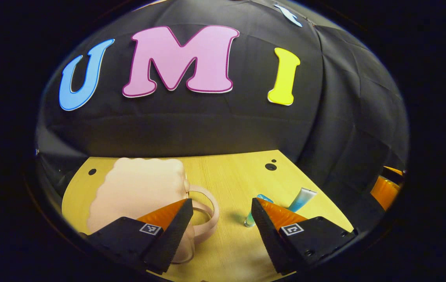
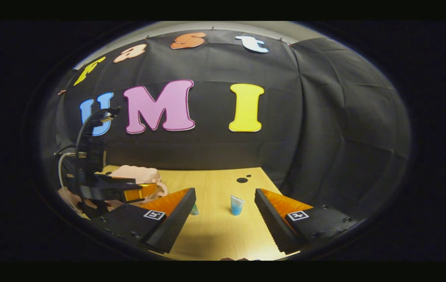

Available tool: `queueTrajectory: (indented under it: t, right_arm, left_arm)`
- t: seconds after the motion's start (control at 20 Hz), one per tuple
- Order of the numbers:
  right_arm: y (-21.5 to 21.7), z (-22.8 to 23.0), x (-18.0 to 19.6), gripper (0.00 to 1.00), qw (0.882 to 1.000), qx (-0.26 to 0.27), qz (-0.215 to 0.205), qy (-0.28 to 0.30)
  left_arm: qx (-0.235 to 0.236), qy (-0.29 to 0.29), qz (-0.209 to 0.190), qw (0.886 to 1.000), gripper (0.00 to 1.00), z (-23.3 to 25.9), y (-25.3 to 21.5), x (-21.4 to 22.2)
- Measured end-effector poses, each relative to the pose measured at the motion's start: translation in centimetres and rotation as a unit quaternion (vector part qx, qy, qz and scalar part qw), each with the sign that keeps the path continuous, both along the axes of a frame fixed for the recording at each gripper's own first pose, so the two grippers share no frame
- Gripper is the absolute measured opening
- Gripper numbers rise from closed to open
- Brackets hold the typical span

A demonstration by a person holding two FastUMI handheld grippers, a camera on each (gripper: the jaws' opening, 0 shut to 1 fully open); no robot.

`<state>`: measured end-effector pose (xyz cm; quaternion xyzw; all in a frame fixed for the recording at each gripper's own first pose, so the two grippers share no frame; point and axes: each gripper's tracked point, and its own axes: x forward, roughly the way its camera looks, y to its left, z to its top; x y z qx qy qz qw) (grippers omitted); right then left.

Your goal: First open the suitcase, pack the skin care products into it, and then close the suitcase.

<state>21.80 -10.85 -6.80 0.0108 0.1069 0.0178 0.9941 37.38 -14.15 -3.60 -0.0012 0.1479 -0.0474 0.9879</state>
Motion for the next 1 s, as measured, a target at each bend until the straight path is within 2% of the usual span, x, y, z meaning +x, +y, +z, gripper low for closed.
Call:
queueTrajectory:
  t: [0.2,0.3,0.45,0.5,0.6,0.75,0.8,0.85,0.9,1.0]
  right_arm:
    - [-1.2,-1.9,2.1,0.96,1.0,-0.01,-0.001,0.022]
    - [-2.0,-3.1,2.8,0.96,0.999,0.002,-0.007,0.04]
    - [-2.9,-3.9,3.7,0.96,0.998,0.005,-0.018,0.053]
    - [-3.2,-4.4,3.8,0.96,0.998,0.005,-0.022,0.061]
    - [-3.0,-5.4,3.5,0.96,0.997,0.011,-0.016,0.077]
    - [-2.8,-5.8,3.3,0.96,0.996,0.01,-0.011,0.085]
    - [-2.9,-5.8,3.3,0.96,0.996,0.009,-0.011,0.084]
    - [-3.0,-5.8,3.3,0.96,0.996,0.007,-0.013,0.083]
    - [-3.1,-5.9,3.3,0.96,0.996,0.005,-0.015,0.083]
    - [-3.0,-6.2,3.0,0.96,0.996,0.009,-0.014,0.088]
  left_arm:
    - [-0.008,0.053,0.01,0.999,0.95,-3.2,-0.4,3.6]
    - [-0.01,0.076,0.014,0.997,0.95,-4.8,-0.5,4.9]
    - [-0.007,0.092,0.026,0.995,0.95,-6.3,-0.5,6.4]
    - [-0.004,0.092,0.028,0.995,0.93,-6.6,-0.7,7.2]
    - [-0.002,0.107,0.033,0.994,0.81,-7.1,-0.7,7.8]
    - [-0.007,0.142,0.056,0.988,0.76,-9.5,-0.4,8.7]
    - [0.014,0.158,0.089,0.983,0.64,-10.1,1.1,8.5]
    - [0.015,0.193,0.109,0.975,0.45,-10.9,1.8,7.9]
    - [0.019,0.202,0.116,0.972,0.21,-11.2,1.9,7.7]
    - [0.022,0.186,0.084,0.979,0.18,-9.5,1.1,7.9]
